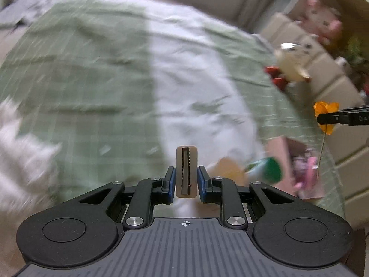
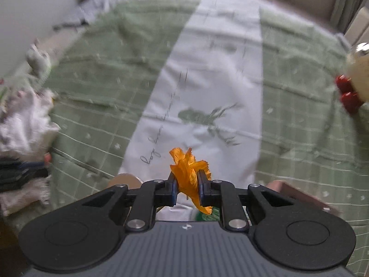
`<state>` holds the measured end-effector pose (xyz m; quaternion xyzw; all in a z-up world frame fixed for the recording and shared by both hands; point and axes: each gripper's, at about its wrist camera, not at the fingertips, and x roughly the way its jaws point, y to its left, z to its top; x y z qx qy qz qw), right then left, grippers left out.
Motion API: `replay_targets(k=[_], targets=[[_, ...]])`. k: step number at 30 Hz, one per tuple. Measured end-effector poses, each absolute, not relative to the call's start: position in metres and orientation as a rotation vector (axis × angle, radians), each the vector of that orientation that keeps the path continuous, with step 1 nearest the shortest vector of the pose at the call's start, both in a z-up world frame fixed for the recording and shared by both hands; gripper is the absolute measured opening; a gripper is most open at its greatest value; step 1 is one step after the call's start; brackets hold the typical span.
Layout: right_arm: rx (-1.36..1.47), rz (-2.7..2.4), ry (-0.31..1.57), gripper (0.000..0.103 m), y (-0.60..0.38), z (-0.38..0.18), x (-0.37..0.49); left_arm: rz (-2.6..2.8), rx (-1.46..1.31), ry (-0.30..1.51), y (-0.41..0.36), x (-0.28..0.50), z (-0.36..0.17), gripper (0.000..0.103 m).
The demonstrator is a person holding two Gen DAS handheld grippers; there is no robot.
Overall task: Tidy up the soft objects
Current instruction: 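Drop the comb and orange flower clip into the pink box with both tools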
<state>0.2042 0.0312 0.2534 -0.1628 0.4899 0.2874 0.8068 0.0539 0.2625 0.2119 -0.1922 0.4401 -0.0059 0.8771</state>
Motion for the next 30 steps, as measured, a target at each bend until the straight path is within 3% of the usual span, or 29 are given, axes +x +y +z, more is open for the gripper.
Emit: replay_targets(k=[7,15,23,30], targets=[[-0.262,0.507,0.931,0.017,-0.1,0.308,0.199,-0.313,-0.308,0.86,0.115,0.133,0.242,0.023],[-0.249,0.351,0.94,0.017,-0.229,0.272,0.185,-0.469,-0.278,0.921,-0.038,0.213,0.179,0.023],[-0.171,0.315,1.031,0.017,-0.284,0.2,0.173,-0.388,-0.165,1.085,-0.086,0.227,0.088,0.024],[-0.193,0.315,1.075,0.017,-0.267,0.169,0.171,-0.385,-0.125,1.084,-0.07,0.213,0.088,0.025]])
